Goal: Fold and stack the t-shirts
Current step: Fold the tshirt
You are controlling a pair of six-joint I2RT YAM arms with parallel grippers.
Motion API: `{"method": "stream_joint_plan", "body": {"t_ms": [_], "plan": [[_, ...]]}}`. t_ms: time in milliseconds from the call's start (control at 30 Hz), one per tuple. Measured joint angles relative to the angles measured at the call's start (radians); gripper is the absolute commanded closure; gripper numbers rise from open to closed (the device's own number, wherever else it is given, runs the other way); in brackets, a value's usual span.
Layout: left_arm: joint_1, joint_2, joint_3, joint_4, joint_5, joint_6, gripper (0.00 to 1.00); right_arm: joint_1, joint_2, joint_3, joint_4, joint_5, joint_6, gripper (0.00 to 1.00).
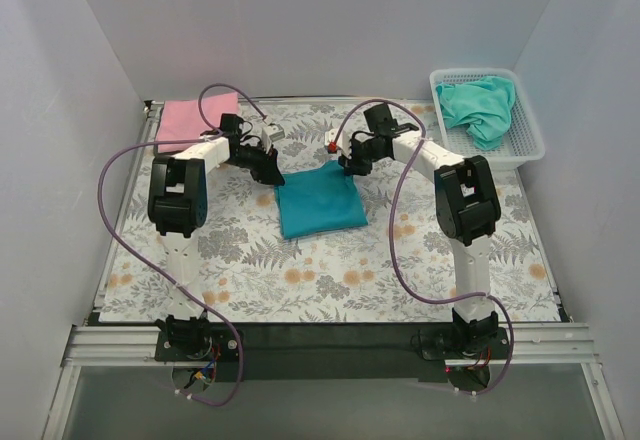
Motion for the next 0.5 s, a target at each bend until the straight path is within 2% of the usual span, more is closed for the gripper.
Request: {"method": "stream_joint_plan", "body": {"t_ms": [33,67,100,267,333,500], "plan": [[0.000,-0.003,0.000,0.011,-0.005,-0.009,0.71,0.000,-0.002,0.000,0.012,0.002,0.016,0.59],[0.000,-0.005,0.000,0.017,-0.013,-0.016,0.60,0.000,-0.002,0.000,0.022,0.008,0.029,0.51],[-0.001,-0.006,0.000,0.020,-0.021,-0.018,0.59,0.000,-0.002,0.000,0.029,0.014,0.040,0.42],[-0.001,-0.022,-0.010,0.018,-0.058,-0.039,0.55,-0.008,-0.022,-0.008,0.040,0.042,0.130,0.42],[-0.005,-0.060,-0.039,0.024,-0.062,-0.051,0.52,-0.019,-0.043,-0.008,0.040,0.035,0.180,0.47],[-0.032,-0.181,-0.097,0.098,-0.083,-0.121,0.49,-0.045,-0.076,0.045,0.040,-0.039,0.314,0.48]]}}
